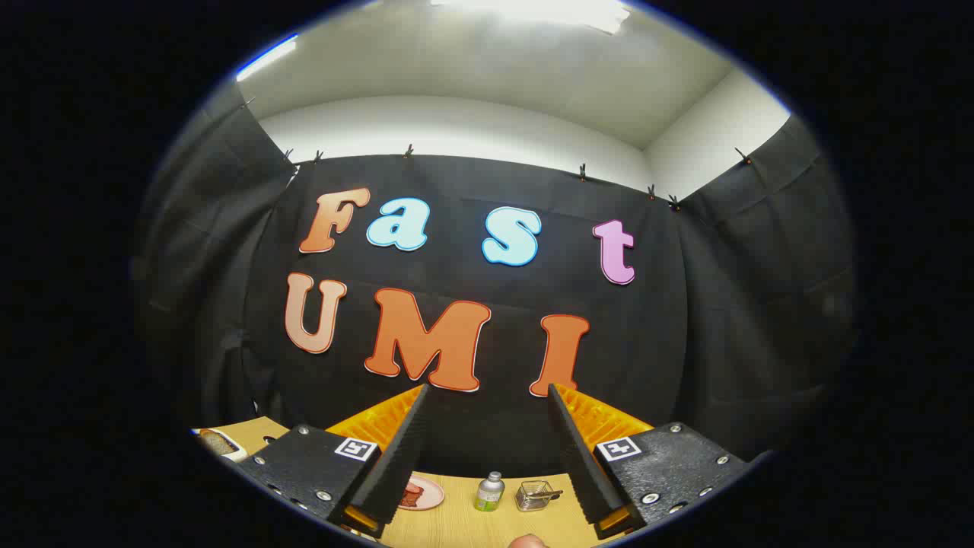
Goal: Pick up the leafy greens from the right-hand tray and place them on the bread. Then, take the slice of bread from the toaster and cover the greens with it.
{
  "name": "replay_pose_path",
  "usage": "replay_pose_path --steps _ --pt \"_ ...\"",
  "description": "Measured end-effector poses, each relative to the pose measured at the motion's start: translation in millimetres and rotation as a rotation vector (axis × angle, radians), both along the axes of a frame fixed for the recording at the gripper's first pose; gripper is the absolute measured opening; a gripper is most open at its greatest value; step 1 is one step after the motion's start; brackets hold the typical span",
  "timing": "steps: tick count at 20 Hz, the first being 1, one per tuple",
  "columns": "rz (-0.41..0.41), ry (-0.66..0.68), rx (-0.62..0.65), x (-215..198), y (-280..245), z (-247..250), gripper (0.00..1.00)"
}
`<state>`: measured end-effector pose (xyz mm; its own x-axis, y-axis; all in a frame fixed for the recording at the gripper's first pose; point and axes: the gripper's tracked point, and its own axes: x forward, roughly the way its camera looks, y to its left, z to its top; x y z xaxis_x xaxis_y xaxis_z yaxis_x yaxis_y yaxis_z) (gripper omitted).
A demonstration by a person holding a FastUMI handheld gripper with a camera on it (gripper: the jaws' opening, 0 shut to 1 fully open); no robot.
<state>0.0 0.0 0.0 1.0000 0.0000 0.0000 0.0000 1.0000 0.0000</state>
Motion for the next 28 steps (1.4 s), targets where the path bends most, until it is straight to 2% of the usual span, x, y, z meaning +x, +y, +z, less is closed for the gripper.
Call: replay_pose_path --steps 15,17,23,28 --pt "0.013 0.037 0.009 -8.6 8.1 -4.9 0.89" --pt "-0.007 0.080 -0.013 -9.0 4.5 -18.7 0.89" --pt "0.067 0.196 0.006 -24.1 25.5 -57.1 0.90" --pt "0.082 0.390 0.038 -35.1 28.3 -122.2 0.90"
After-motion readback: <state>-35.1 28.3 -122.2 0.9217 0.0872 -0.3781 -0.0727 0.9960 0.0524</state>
